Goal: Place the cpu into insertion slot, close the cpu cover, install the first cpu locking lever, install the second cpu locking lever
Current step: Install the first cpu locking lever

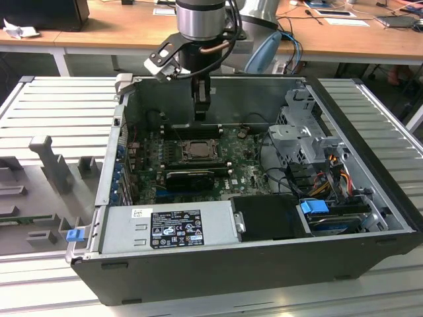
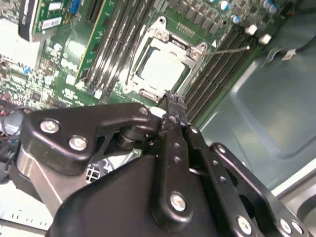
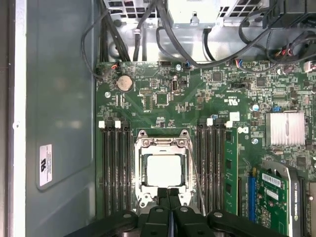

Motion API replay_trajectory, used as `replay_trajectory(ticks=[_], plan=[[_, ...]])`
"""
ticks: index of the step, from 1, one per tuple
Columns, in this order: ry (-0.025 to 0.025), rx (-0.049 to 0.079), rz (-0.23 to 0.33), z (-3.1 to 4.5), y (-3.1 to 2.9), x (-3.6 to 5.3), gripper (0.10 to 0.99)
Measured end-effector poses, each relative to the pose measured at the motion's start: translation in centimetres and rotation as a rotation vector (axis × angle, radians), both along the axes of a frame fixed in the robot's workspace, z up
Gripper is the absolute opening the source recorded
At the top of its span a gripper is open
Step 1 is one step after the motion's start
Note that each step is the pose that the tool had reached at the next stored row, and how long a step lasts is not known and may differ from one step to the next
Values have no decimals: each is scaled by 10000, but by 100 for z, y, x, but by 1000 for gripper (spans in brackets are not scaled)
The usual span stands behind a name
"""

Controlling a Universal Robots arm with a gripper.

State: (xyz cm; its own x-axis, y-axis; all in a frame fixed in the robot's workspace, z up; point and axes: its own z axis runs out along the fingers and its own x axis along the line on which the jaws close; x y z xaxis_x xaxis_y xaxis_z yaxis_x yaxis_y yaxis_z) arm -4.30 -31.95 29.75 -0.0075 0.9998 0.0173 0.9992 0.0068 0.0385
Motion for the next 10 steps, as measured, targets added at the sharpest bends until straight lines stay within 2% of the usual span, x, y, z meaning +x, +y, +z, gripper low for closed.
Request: replay_trajectory(ticks=[6,10], plan=[[0,-1,1117,0,0,0,106],[0,-1,1321,0,0,0,106]])
